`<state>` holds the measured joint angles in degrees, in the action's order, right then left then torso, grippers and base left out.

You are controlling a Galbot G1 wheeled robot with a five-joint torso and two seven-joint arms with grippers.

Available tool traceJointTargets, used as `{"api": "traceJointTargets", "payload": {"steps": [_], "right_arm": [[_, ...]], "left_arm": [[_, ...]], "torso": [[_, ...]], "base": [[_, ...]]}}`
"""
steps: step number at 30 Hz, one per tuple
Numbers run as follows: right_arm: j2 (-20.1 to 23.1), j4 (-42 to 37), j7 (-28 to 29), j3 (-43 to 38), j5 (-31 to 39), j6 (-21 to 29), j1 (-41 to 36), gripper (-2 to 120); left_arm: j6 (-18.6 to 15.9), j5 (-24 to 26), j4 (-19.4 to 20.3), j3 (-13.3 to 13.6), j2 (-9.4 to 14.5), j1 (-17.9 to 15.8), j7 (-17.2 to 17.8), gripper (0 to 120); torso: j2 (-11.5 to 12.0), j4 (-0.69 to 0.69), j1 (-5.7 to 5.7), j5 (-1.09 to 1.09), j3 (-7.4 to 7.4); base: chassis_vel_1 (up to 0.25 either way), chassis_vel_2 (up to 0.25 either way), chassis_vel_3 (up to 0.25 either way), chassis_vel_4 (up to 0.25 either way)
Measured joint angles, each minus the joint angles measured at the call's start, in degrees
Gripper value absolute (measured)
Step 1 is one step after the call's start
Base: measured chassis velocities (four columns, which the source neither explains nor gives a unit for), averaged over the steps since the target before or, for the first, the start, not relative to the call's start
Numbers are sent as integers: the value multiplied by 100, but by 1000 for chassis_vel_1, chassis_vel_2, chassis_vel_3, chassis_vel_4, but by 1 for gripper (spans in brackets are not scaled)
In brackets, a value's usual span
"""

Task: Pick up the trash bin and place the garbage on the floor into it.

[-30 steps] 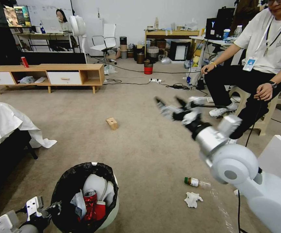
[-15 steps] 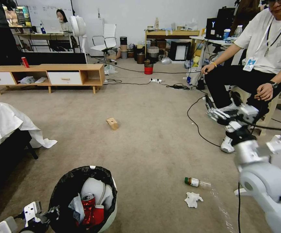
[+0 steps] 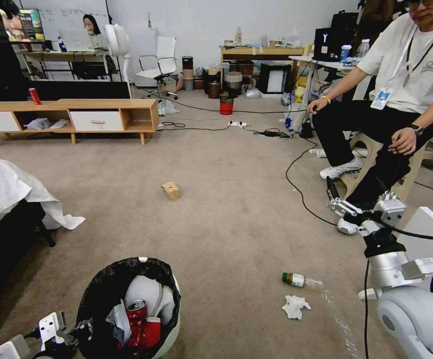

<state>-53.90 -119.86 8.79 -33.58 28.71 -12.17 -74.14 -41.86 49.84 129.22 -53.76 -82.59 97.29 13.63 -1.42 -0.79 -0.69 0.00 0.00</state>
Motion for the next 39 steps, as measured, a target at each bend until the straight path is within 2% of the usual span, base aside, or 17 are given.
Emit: {"api": "traceJointTargets", "payload": {"steps": [16,21,26,39], "right_arm": [[-25,103,35,111,-53,-13,40,100],[-42,120,34,146,-53,-14,46,100],[-73,128,29,186,-83,-16,14,100],[-89,146,29,195,-142,-69,-97,100]], "left_arm": [[10,38,-11,-7,4,-16,25,2],[26,51,15,-34,-4,22,34,2],[28,99,52,-76,3,34,38,2],[44,117,107,-97,-12,95,40,2]], "torso": [[1,-3,0,0,0],[1,3,0,0,0],[0,-1,0,0,0],[1,0,0,0,0]], "base": [[-70,-70,-72,-67],[0,0,0,0],[0,0,0,0],[-13,12,10,-15]]}}
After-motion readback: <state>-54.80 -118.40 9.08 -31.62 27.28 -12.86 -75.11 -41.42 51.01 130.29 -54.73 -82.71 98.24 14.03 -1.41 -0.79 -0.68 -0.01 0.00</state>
